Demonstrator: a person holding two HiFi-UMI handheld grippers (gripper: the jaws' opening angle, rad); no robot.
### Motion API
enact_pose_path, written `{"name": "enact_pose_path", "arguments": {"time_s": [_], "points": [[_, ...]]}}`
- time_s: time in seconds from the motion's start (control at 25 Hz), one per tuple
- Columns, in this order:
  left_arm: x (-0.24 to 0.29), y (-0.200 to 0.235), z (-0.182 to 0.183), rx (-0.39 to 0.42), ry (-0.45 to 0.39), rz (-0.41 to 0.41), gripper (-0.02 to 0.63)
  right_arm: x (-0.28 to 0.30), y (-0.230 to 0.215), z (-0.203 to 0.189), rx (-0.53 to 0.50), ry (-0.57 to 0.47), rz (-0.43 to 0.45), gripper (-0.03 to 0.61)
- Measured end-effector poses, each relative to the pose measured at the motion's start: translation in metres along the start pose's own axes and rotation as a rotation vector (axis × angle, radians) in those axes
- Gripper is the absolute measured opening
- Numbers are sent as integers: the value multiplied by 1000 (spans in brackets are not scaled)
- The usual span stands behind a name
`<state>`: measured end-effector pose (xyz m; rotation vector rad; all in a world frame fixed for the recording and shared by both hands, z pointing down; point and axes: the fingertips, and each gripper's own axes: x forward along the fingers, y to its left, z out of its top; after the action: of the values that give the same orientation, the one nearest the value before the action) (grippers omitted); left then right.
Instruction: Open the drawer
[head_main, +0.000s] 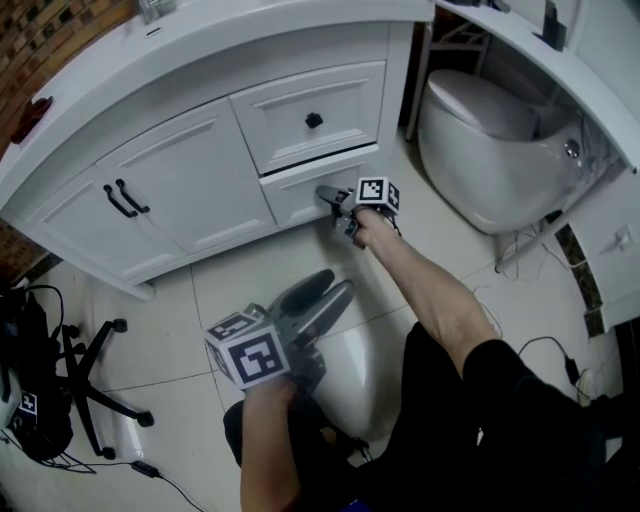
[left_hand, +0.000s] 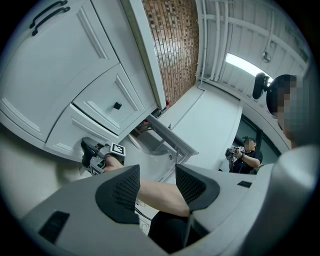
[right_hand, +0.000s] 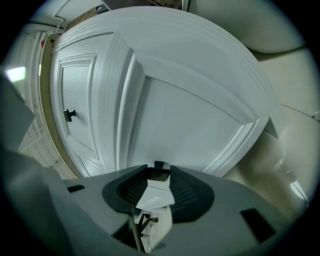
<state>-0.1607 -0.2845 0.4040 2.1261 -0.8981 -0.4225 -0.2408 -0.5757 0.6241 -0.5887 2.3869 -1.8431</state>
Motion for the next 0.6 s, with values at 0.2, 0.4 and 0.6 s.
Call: {"name": "enact_pose_path", "arguments": {"time_s": [0.2, 0.4, 0.6], "points": [[4, -6, -6, 8, 8, -4, 219, -11, 0, -9, -23, 13, -27, 167], [3, -16, -10, 9, -1, -6, 219, -21, 1, -20, -34, 35, -38, 167], [1, -27, -15, 18, -8, -2, 219, -31, 1, -29, -44, 56, -61, 167]]}}
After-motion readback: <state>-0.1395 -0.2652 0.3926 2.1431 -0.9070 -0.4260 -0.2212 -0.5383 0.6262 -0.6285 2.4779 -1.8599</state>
